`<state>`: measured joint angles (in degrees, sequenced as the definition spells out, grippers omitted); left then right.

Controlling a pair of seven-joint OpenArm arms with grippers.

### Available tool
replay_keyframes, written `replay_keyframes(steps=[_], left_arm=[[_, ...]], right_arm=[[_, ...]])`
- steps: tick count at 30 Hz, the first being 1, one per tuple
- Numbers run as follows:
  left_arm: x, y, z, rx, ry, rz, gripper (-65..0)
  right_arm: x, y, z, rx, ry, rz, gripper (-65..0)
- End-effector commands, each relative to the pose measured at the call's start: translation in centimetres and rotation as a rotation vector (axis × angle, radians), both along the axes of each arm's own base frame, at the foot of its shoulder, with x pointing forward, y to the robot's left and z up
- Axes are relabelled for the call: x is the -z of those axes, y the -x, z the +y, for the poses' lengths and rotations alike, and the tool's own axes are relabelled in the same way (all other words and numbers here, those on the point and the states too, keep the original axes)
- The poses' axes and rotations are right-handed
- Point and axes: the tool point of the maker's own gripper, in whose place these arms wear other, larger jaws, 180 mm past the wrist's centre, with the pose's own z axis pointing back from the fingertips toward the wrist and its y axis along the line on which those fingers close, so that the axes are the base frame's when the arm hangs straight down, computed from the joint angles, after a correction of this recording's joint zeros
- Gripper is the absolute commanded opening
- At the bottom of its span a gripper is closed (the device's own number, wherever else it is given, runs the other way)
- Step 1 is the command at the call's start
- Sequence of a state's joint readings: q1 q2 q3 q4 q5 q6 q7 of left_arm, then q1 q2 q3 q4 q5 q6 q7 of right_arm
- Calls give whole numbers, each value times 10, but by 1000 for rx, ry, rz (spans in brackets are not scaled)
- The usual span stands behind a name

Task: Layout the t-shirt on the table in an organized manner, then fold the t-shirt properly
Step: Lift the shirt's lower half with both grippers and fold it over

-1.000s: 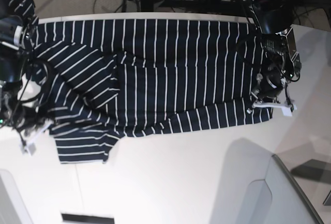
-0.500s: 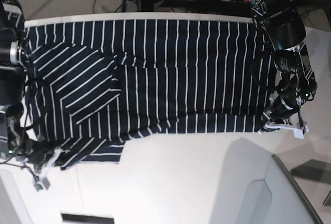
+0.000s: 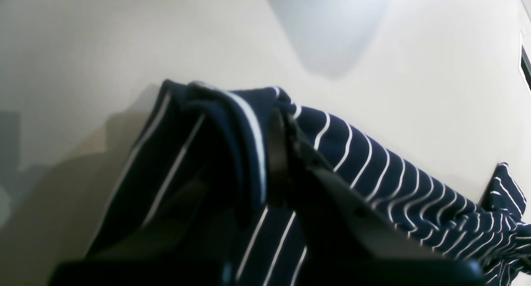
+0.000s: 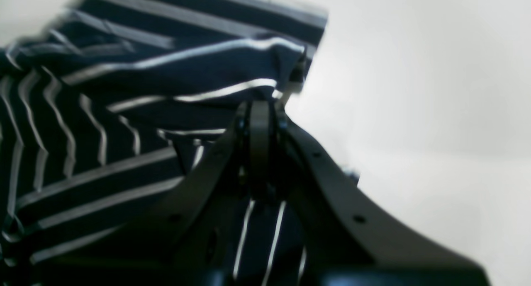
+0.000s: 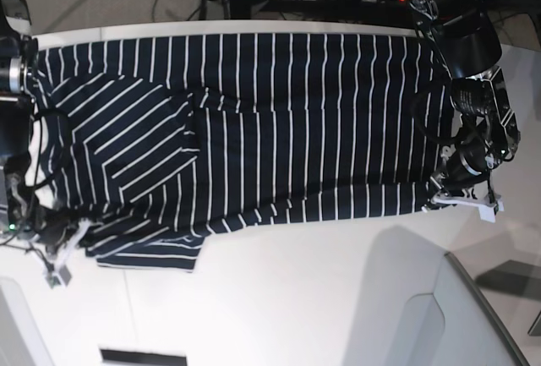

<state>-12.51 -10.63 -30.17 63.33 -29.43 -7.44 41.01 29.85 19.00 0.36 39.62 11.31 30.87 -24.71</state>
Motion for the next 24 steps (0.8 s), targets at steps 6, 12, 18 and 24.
replay_keyframes(steps=[6, 12, 18, 24], left_arm=[[-6, 1, 6, 3, -16, -15, -650], [-23, 9, 2, 55, -48, -6, -650], [-42, 13, 2, 98, -79, 3, -650], [-31, 26, 5, 98, -84, 35, -650]], right_arm=[[-9, 4, -6, -60, 11, 38, -648], [0, 16, -6, -73, 28, 122, -650], [-2, 23, -8, -88, 62, 155, -650], [-19, 44, -24, -64, 132, 185, -650]])
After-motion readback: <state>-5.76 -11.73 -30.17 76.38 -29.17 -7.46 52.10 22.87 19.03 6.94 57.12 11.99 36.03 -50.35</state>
